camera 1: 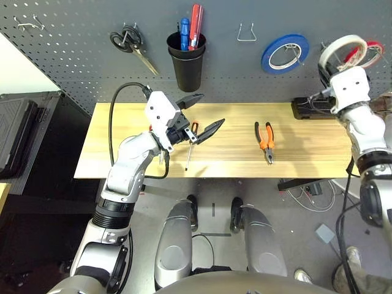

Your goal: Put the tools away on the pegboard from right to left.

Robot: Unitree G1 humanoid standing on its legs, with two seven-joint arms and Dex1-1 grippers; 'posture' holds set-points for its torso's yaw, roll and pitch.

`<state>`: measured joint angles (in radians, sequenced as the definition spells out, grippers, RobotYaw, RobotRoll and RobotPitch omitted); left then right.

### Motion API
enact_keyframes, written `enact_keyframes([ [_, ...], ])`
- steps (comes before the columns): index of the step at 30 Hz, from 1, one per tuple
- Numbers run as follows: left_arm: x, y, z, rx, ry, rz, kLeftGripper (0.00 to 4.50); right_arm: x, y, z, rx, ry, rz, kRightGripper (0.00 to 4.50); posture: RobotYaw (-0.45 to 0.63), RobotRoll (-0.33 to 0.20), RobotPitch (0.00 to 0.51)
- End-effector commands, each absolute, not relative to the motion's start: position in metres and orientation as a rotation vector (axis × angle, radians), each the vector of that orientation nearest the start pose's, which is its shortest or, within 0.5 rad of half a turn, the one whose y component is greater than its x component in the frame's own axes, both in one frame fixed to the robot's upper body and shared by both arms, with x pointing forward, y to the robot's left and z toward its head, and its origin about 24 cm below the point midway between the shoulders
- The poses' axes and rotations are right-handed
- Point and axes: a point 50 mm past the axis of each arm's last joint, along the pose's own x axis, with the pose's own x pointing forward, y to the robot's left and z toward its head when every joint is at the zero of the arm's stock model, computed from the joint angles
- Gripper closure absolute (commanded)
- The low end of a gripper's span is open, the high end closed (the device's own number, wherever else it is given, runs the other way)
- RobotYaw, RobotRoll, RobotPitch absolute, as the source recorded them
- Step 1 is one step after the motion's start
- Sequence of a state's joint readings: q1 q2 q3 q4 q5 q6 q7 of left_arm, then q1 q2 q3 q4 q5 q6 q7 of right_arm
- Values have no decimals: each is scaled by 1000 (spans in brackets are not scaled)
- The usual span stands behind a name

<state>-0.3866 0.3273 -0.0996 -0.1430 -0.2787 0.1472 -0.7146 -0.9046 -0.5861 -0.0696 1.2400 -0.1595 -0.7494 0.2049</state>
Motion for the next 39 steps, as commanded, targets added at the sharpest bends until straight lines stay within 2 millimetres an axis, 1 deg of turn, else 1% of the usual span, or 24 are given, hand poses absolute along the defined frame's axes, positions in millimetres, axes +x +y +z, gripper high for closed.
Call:
enact_keyframes([
  [1, 283, 114, 164, 162, -320, -950, 0, 374, -274, 154, -644, -261, 50, 4450, 188, 0, 223],
  [5, 282, 113, 169, 137, -341, -953, 0, 377, -272, 148, -645, -215, 33, 4450, 192, 0, 222],
  [8, 283, 113, 171, 134, -347, -952, 0, 378, -271, 148, -632, -213, 11, 3591, 196, 0, 221],
  [10, 283, 113, 173, 135, -354, -951, 0, 377, -270, 147, -621, -228, 6, 2896, 199, 0, 221],
  [12, 283, 113, 175, 134, -360, -950, 0, 375, -271, 147, -613, -253, 0, 2052, 203, 0, 219],
  [14, 282, 113, 177, 131, -370, -948, 0, 369, -274, 146, -623, -304, -3, 1335, 205, 0, 218],
  [15, 282, 113, 178, 131, -376, -947, 0, 365, -275, 145, -626, -329, -1, 880, 206, 0, 217],
  [17, 281, 113, 179, 130, -383, -945, 0, 358, -279, 142, -624, -367, 3, 130, 205, 0, 215],
  [18, 281, 113, 180, 130, -385, -944, 0, 354, -280, 140, -624, -383, 6, 56, 205, 0, 215],
  [21, 280, 114, 180, 132, -387, -946, 0, 343, -285, 129, -594, -391, 20, 56, 203, 0, 214],
  [24, 279, 115, 174, 148, -350, -959, 0, 333, -283, 111, -560, -350, 80, 56, 199, 0, 214],
  [28, 278, 118, 155, 233, -249, -981, 0, 325, -278, 83, -471, -190, 132, 56, 187, 0, 211],
  [32, 277, 119, 145, 289, -185, -1001, 0, 315, -266, 61, -395, -3, 207, 56, 175, 0, 213],
  [34, 278, 119, 139, 328, -144, -1017, 0, 310, -260, 53, -328, 78, 208, 56, 168, 0, 214],
  [39, 280, 124, 124, 482, -21, -1072, 0, 300, -244, 44, -216, 263, 220, 56, 150, 0, 223],
])
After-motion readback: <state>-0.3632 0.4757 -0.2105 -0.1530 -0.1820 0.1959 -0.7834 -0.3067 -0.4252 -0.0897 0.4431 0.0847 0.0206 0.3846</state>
